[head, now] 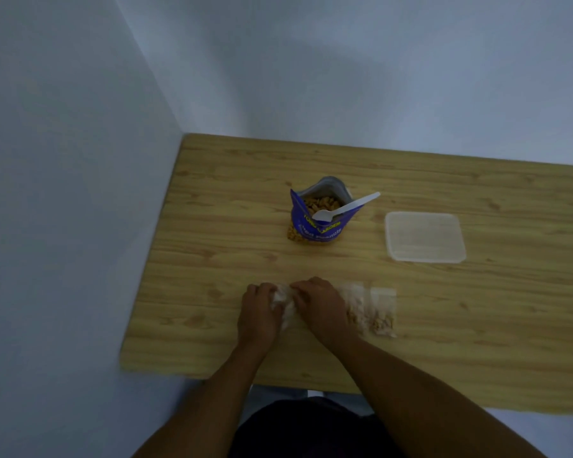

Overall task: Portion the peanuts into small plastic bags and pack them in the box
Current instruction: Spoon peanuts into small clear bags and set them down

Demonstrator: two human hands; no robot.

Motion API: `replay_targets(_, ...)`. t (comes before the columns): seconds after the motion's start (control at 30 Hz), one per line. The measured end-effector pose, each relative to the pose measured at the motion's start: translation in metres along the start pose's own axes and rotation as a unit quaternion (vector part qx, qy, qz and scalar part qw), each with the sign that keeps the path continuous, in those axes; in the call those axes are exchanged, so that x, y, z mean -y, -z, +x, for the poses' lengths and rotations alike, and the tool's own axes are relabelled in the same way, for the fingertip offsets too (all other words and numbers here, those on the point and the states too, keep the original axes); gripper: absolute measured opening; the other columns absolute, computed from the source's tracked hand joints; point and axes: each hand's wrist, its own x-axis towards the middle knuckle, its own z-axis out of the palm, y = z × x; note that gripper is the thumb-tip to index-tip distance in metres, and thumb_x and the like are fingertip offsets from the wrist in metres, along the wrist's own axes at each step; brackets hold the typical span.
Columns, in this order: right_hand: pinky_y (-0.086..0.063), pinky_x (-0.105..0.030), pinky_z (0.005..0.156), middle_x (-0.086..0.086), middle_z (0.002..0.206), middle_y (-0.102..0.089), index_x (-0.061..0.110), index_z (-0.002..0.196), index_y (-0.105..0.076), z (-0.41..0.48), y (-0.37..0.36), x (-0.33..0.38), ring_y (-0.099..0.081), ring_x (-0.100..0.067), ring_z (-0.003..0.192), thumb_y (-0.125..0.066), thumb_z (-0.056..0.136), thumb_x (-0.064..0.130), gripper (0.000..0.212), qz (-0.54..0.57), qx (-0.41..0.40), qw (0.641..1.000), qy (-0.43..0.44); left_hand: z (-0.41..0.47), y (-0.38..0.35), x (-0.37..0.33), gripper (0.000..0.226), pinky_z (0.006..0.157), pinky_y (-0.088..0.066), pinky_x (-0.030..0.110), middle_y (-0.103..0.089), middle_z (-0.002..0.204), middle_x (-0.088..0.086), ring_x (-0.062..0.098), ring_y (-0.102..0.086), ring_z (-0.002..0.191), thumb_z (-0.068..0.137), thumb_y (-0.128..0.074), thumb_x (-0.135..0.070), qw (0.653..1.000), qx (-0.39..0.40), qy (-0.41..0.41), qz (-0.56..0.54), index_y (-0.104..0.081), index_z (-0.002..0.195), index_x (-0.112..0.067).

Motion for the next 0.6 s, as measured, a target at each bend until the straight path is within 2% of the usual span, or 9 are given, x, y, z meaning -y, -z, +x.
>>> replay_targets(0.2,-0.054,-0.037,0.076,0.001,0.096,-0.074,0.027,0.101,-0.077,-0.004,0.002,-0.001,-0.066,-0.022,0.091,-0.058,0.086,0.032,0.026,0.020,-0.013,1.000,0.009,0.004,0.002,-0.006,0.022,0.083,-0.049,0.040,-0.057,0.111,0.005,0.025,-0.054,0.104,0.089,-0.060,-0.027,0.999,0.000,-0.002,0.038,-0.064,0.109,-0.023)
replay_targets(0.3,-0.053,-0.035,0.077,0.002,0.094,-0.073,0.025,0.098,-0.076,-0.002,0.008,-0.002,-0.065,-0.020,0.089,-0.062,0.087,0.026,0.018,0.053,-0.004,0.998,0.015,0.004,0.005,-0.009,0.022,0.084,-0.049,0.039,-0.060,0.110,0.006,0.026,-0.056,0.102,0.092,-0.058,-0.029,0.999,-0.013,-0.016,0.032,-0.066,0.112,-0.024)
replay_targets(0.4,-0.053,-0.037,0.079,0.001,0.090,-0.073,0.022,0.093,-0.075,0.003,0.020,-0.004,-0.064,-0.018,0.084,-0.069,0.086,0.019,0.010,0.092,0.010,0.995,0.024,0.006,0.009,-0.014,0.015,0.080,-0.050,0.038,-0.061,0.099,0.003,0.022,-0.059,0.091,0.093,-0.061,-0.031,0.999,-0.020,-0.041,0.012,-0.072,0.100,-0.022)
replay_targets(0.6,-0.049,-0.033,0.081,0.009,0.090,-0.069,0.027,0.088,-0.074,0.009,0.063,-0.012,-0.058,-0.010,0.085,-0.074,0.084,0.031,0.006,0.102,0.001,0.993,0.062,0.006,0.024,-0.053,0.010,0.068,-0.049,0.025,-0.072,0.076,-0.005,0.010,-0.066,0.073,0.091,-0.068,-0.021,0.988,0.015,-0.038,-0.151,-0.074,0.084,-0.016)
